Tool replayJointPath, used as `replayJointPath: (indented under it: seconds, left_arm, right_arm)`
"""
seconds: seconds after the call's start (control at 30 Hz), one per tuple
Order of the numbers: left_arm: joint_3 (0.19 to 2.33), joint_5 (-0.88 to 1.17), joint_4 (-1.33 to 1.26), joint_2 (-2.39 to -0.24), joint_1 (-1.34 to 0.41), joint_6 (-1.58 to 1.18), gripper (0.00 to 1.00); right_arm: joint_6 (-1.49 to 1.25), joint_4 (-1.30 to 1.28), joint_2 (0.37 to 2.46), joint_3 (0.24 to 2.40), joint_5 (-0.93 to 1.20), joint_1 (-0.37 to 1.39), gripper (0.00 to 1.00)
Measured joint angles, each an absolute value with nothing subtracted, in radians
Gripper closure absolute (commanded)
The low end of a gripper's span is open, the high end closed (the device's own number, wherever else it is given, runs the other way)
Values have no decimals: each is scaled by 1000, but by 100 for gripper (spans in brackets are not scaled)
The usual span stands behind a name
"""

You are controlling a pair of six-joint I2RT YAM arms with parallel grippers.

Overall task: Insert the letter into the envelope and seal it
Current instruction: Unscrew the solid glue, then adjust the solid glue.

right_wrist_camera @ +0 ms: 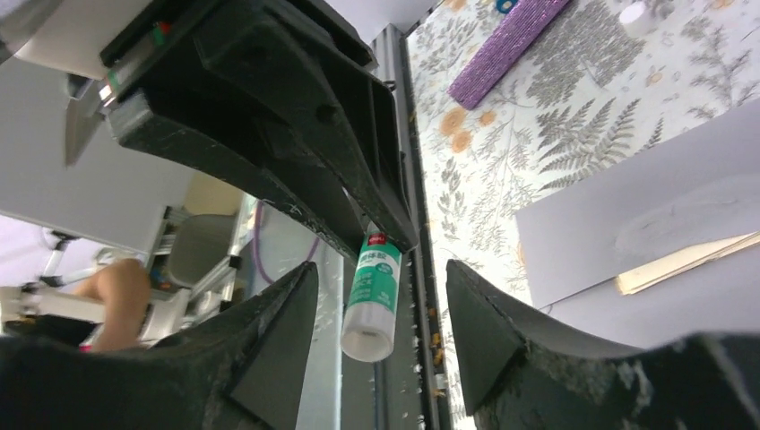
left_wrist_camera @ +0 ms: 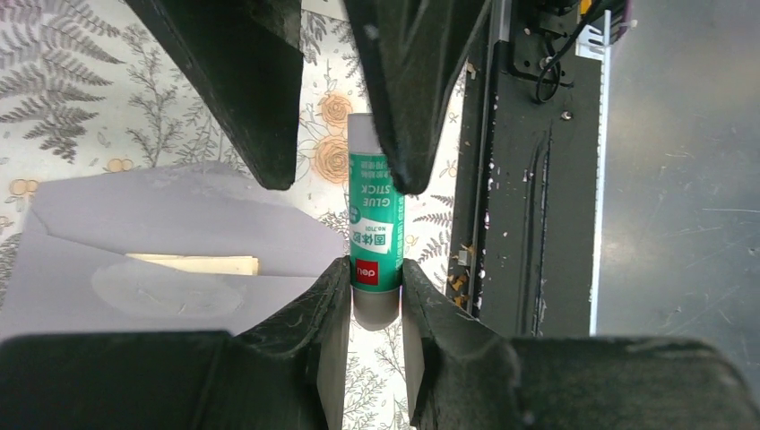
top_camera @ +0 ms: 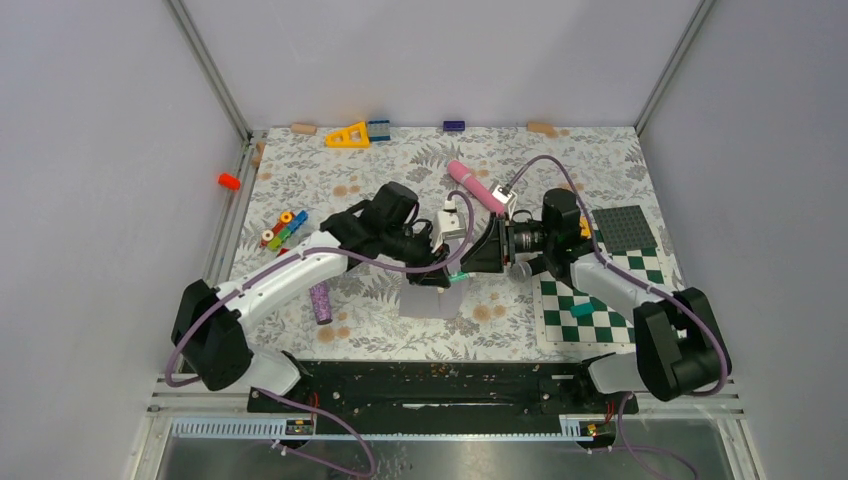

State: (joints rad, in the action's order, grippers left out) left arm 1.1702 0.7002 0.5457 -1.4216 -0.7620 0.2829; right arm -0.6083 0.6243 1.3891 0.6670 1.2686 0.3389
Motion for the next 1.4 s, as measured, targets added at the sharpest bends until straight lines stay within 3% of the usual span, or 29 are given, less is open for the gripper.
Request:
replayJointPath:
  seconds: [0.17,0.47,0.97,1.4]
  left_arm:
    - [1179,758,555,-1477,-733,280,100]
    - [1184,797,585,-1523,-725,280,100]
    - [1186,813,586,-1523,-725,279,100]
    - [1186,818,585,-1523,-725,279,100]
  right_arm:
    - [-271,278,1316,738,1218,339,39]
    - [-19,35,1263,753,1157,379,42]
    - [65,-43,1292,754,1111,440,56]
    - [31,-9,1297,759,1108,445,60]
